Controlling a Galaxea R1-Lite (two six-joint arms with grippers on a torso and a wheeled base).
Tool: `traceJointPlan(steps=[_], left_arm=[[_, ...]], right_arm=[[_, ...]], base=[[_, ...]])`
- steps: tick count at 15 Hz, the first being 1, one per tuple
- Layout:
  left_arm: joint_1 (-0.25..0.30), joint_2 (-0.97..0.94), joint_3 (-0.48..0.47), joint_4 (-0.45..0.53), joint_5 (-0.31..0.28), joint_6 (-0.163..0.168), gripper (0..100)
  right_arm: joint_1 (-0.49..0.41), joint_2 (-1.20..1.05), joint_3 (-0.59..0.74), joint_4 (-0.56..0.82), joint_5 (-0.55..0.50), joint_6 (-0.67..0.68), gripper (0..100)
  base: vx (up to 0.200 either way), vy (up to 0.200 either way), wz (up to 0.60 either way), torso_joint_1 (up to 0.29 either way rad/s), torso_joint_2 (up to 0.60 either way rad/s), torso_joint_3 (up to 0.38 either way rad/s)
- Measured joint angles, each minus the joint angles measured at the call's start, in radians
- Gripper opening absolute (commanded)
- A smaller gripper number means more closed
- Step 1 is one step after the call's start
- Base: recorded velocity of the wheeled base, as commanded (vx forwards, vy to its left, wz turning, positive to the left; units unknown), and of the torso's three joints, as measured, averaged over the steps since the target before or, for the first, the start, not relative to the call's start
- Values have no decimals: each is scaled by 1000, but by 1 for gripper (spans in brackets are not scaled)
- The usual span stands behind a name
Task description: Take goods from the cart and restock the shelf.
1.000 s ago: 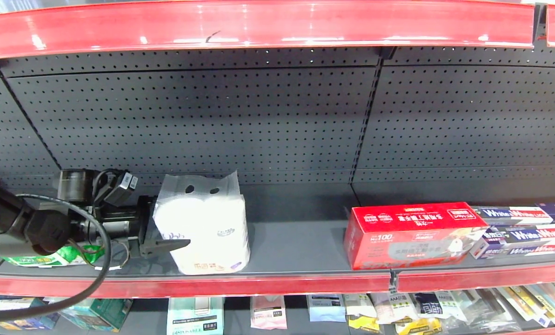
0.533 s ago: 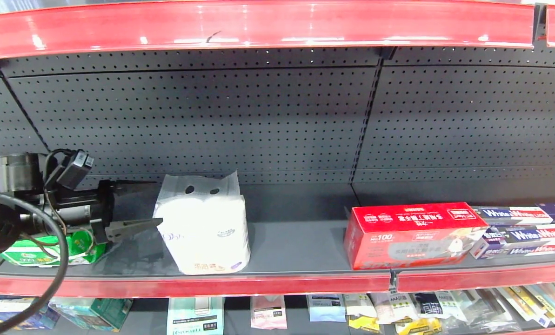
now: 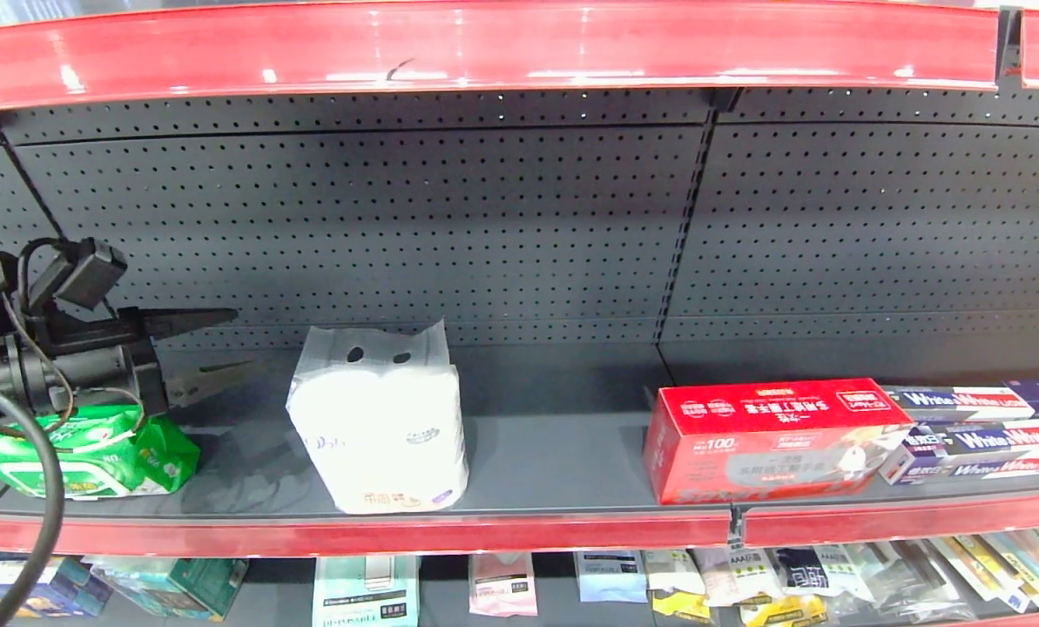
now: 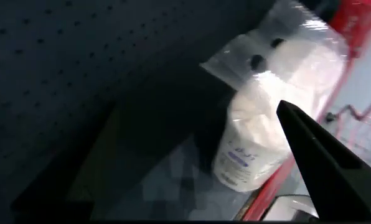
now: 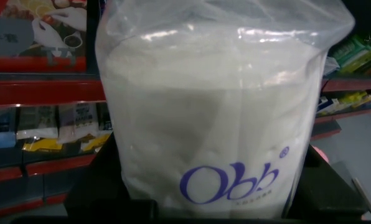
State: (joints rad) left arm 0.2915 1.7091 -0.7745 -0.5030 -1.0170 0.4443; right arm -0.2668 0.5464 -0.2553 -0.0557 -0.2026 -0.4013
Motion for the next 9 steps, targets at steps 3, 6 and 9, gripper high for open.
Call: traceJointPlan(steps=[3, 6, 9], left_arm=[[6, -28, 7, -5, 244, -11, 100], [14, -50, 50, -156, 603, -141, 100], [-44, -77, 132, -263, 1013, -405, 100]], right_arm=[[1, 14, -7, -6, 0, 6, 0], [2, 25, -13, -6, 2, 7, 0], [5, 31, -25, -7, 3, 6, 0]], base=[[0, 0, 0, 0, 0, 0], [0, 0, 0, 0, 0, 0], [0, 0, 0, 0, 0, 0]])
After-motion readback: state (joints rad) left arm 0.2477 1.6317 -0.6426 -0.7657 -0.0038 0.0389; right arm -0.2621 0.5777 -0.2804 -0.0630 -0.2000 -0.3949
